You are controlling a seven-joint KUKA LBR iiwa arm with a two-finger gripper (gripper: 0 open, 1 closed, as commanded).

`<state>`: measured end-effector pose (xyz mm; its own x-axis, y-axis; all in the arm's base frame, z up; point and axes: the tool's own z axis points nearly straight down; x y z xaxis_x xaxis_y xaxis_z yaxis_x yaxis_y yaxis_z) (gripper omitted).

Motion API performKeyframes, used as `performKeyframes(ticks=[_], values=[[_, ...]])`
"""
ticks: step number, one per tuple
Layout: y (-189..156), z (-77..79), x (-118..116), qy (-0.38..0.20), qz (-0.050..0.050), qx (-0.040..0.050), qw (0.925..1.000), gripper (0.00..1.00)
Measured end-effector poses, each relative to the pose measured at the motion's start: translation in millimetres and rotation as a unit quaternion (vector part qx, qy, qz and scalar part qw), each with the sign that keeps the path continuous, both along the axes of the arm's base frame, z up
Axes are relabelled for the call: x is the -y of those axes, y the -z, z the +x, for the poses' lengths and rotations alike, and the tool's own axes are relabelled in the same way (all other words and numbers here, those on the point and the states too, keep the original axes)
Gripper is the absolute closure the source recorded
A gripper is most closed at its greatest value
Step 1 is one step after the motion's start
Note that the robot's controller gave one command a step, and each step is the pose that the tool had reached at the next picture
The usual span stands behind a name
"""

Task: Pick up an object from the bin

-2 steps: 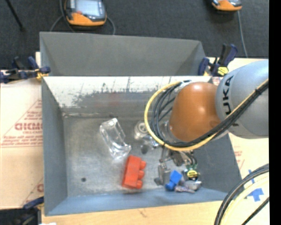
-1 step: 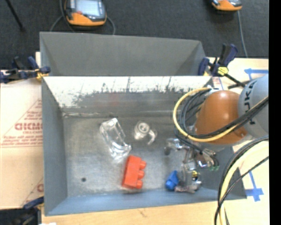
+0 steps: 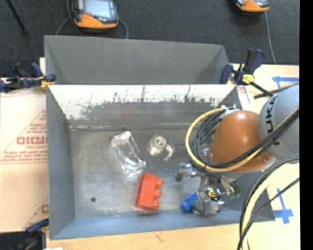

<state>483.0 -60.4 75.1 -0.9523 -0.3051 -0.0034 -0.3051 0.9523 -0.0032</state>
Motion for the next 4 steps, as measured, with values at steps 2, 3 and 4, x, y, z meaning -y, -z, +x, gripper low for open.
performKeyframes(ticks=[2, 3, 4], values=[[-150, -7.5, -12, -0.203, -0.001, 0.0017, 0.9792, 1.00], [-73, 13.5, 16, -0.136, 0.001, -0.0029, 0.9907, 1.00], [-76, 14.2, 16, -0.136, 0.001, -0.0005, 0.9907, 0.00]])
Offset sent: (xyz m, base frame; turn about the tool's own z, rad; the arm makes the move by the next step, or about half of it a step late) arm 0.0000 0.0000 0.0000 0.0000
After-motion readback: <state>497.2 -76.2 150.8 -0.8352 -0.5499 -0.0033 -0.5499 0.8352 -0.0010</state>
